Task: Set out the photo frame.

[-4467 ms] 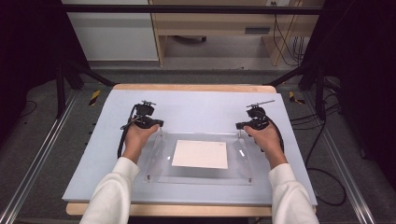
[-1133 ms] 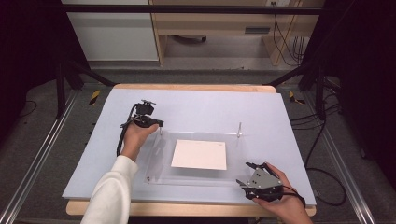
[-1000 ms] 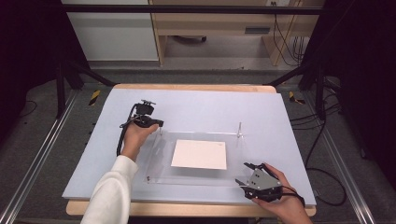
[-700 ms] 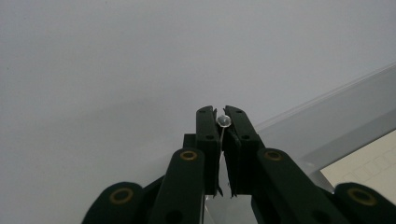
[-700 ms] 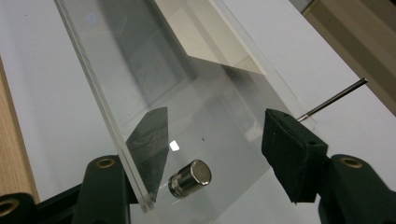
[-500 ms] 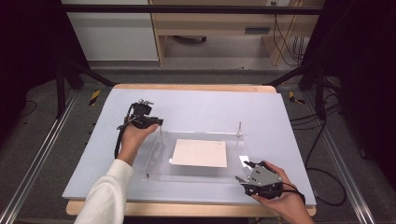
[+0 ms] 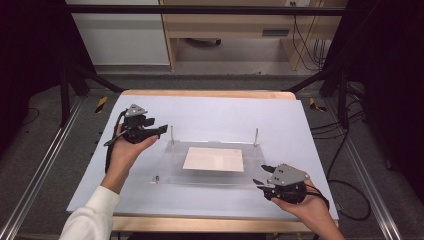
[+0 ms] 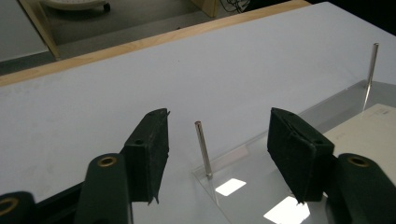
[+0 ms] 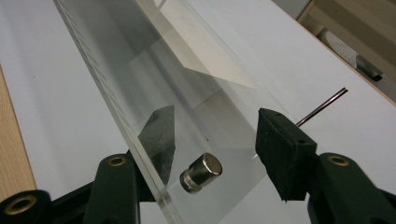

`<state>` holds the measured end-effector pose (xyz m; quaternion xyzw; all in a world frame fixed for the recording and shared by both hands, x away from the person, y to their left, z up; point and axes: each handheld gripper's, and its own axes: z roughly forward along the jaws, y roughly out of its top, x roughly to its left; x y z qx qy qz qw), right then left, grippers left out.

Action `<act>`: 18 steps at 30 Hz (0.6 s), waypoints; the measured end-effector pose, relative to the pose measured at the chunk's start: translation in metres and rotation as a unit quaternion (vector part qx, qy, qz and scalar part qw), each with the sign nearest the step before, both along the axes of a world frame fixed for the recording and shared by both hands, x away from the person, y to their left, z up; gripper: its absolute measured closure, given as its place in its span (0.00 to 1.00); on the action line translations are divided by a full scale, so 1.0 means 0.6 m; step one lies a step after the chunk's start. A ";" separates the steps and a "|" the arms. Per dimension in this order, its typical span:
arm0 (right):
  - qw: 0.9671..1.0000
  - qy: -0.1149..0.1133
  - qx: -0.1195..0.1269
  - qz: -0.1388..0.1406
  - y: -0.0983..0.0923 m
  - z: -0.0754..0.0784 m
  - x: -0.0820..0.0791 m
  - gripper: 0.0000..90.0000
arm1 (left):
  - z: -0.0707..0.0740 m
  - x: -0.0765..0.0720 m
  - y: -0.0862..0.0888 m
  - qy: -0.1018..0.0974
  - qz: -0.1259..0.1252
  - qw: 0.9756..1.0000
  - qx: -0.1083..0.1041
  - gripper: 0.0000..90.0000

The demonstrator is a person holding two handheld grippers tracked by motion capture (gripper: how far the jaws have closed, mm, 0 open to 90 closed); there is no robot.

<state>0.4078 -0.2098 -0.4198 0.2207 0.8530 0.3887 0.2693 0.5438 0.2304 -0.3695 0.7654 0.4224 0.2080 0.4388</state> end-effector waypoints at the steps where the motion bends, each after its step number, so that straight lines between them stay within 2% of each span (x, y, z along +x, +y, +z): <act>1: 1.000 0.002 -0.001 -0.002 0.000 0.002 0.001 0.52 | 0.004 -0.006 0.002 -0.006 -0.003 1.000 -0.003 0.39; 3: 1.000 0.004 0.001 -0.002 0.000 0.004 0.002 0.52 | 0.009 -0.011 0.003 -0.010 -0.006 1.000 -0.008 0.36; 8: 1.000 0.013 0.013 -0.006 -0.002 0.013 0.008 0.53 | 0.036 -0.050 0.013 -0.045 -0.013 0.998 -0.029 0.27; 9: 1.000 0.013 0.013 -0.006 -0.002 0.013 0.008 0.53 | 0.036 -0.050 0.013 -0.045 -0.013 0.998 -0.029 0.25; 11: 1.000 0.016 0.019 -0.006 -0.003 0.017 0.012 0.53 | 0.043 -0.067 0.020 -0.058 -0.022 0.997 -0.049 0.22; 15: 1.000 0.023 0.017 -0.007 -0.003 0.023 0.015 0.53 | 0.040 -0.078 0.026 -0.062 -0.024 0.996 -0.053 0.19; 18: 0.999 0.029 0.020 -0.008 -0.004 0.027 0.019 0.53 | 0.039 -0.078 0.029 -0.057 -0.024 0.997 -0.055 0.16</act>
